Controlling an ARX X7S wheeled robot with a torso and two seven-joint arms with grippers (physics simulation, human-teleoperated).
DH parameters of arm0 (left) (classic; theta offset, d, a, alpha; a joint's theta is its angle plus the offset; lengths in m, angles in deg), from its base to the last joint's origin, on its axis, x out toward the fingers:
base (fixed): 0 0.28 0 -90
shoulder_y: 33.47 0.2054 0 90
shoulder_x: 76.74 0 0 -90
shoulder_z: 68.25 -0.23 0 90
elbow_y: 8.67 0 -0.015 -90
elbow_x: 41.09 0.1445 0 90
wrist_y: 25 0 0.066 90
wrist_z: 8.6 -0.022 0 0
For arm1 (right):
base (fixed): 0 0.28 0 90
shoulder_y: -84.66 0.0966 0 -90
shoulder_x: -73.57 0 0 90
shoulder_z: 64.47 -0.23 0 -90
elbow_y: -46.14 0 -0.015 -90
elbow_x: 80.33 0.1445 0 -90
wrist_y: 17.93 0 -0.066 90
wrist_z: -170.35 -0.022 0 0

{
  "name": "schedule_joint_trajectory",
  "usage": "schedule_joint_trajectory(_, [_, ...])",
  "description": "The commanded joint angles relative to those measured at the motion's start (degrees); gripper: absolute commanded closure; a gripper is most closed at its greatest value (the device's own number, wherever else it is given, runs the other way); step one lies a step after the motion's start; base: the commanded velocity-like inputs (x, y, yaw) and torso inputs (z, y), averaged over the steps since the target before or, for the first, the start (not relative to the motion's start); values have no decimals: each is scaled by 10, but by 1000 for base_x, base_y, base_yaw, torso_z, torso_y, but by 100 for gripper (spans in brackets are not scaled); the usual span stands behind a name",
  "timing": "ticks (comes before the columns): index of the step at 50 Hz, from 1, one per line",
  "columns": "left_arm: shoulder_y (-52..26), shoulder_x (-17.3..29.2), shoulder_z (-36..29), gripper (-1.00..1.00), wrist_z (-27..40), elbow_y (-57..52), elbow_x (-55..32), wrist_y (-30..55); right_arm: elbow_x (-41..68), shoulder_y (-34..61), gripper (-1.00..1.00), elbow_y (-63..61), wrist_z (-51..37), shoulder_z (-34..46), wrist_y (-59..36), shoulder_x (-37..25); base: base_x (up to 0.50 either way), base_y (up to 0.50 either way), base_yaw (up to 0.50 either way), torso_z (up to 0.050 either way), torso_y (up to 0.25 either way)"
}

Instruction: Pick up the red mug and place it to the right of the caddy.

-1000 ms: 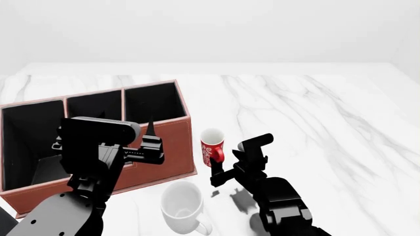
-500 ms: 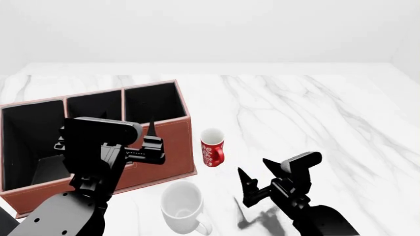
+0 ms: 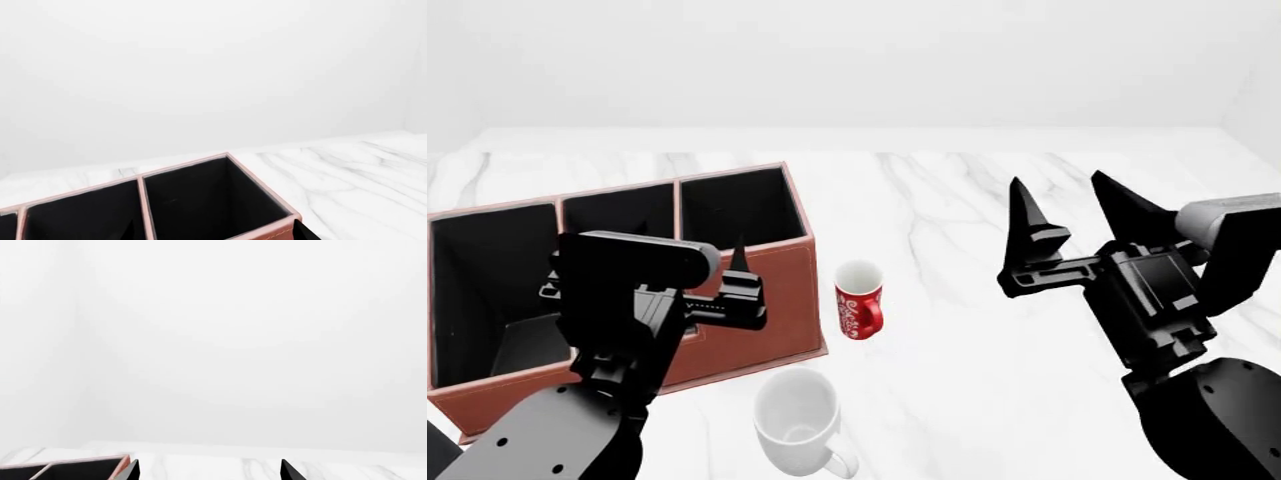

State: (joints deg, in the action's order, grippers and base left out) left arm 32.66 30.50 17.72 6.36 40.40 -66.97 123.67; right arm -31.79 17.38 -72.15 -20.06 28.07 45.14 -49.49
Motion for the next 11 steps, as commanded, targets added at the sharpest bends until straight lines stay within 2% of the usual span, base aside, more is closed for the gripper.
schedule_joint_trajectory(1, [-4,1,0,-100,4,-4,-5,4,19,4,-100,-57,-37,-13,-19,-9,0,0,0,0,0])
schedule_joint_trajectory(11, [-3,3,-6,-100,7,-3,-4,2,12,-2,-100,-40,-22,-6,-10,-6,0,0,0,0,0])
